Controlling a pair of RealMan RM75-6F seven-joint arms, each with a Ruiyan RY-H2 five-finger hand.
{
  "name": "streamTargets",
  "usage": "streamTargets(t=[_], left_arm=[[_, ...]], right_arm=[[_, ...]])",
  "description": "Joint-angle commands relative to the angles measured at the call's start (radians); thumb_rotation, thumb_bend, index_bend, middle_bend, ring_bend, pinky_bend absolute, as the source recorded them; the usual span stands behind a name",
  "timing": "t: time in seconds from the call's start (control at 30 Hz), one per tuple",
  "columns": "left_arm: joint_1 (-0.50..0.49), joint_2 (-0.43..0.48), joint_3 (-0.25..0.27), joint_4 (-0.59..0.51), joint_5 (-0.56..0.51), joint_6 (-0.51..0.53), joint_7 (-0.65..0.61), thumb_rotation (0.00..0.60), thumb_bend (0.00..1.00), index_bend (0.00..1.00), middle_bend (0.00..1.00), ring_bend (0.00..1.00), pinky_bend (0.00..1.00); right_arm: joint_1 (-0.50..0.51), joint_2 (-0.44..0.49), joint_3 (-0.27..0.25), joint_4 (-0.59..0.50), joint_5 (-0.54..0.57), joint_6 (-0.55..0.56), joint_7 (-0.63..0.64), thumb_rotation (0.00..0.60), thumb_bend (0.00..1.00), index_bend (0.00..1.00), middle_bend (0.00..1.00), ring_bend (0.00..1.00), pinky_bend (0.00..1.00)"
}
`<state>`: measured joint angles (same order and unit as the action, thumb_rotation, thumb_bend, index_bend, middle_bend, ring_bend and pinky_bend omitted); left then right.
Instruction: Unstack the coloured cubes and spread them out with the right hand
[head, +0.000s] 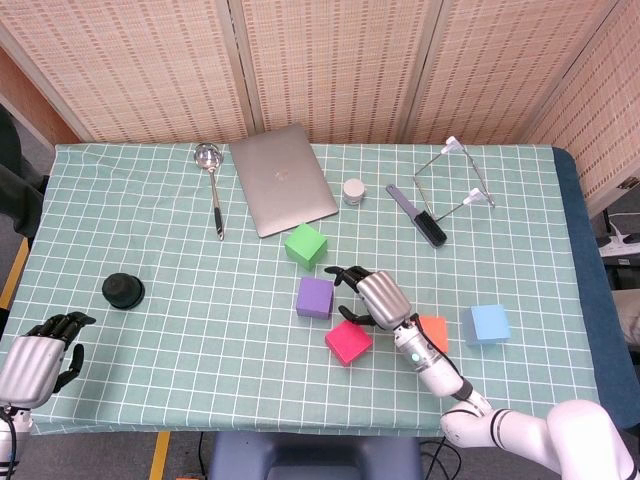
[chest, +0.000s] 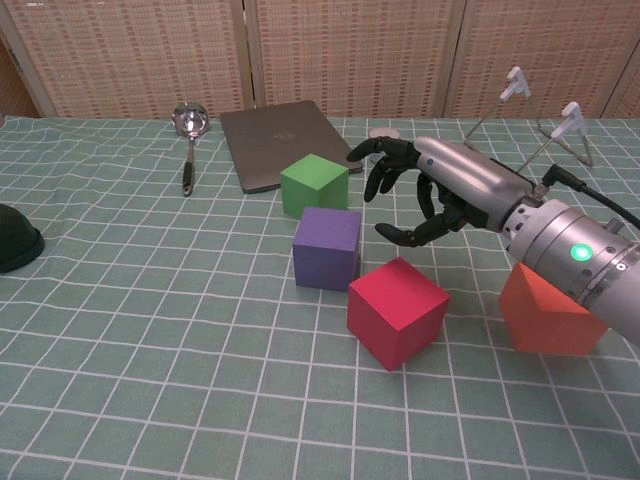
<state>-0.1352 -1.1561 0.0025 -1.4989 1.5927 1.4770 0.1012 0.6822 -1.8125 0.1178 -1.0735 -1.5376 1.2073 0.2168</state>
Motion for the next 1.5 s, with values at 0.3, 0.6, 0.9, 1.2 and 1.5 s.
streamTargets(t=[0.3, 0.6, 0.9, 1.2, 1.5], left_arm=[[-0.001, -0.001, 0.001, -0.002, 0.001, -0.002, 0.005, 0.600, 0.64, 0.30, 0.28, 0.28, 0.51], [0.000, 0.001, -0.002, 0.001, 0.000, 0.002, -0.001, 0.600, 0.64, 0.30, 0.28, 0.28, 0.51], [0.003, 0.003, -0.004, 0.001, 0.000, 0.010, -0.008, 0.600, 0.64, 0.30, 0.28, 0.28, 0.51], [0.004, 0.004, -0.004, 0.003, -0.002, 0.010, -0.012, 0.600, 0.64, 0.30, 0.28, 0.28, 0.51], [0.003, 0.003, -0.002, 0.002, 0.002, 0.008, -0.007, 0.600, 0.64, 0.30, 0.28, 0.28, 0.51]], right_arm=[[0.008, -0.015, 0.023, -0.035, 0.036, -0.052, -0.040, 0.600, 0.11, 0.01, 0.11, 0.00, 0.24], [0.054, -0.067, 0.077, -0.029, 0.112, -0.145, -0.078, 0.600, 0.11, 0.00, 0.10, 0.00, 0.24], [0.075, -0.132, 0.080, 0.029, 0.140, -0.176, -0.154, 0.600, 0.11, 0.06, 0.13, 0.08, 0.40], [0.076, -0.207, 0.098, 0.122, 0.172, -0.158, -0.233, 0.600, 0.11, 0.27, 0.42, 0.40, 0.65], [0.082, -0.242, 0.066, 0.193, 0.038, -0.016, 0.000, 0.600, 0.12, 0.38, 0.47, 0.44, 0.68]])
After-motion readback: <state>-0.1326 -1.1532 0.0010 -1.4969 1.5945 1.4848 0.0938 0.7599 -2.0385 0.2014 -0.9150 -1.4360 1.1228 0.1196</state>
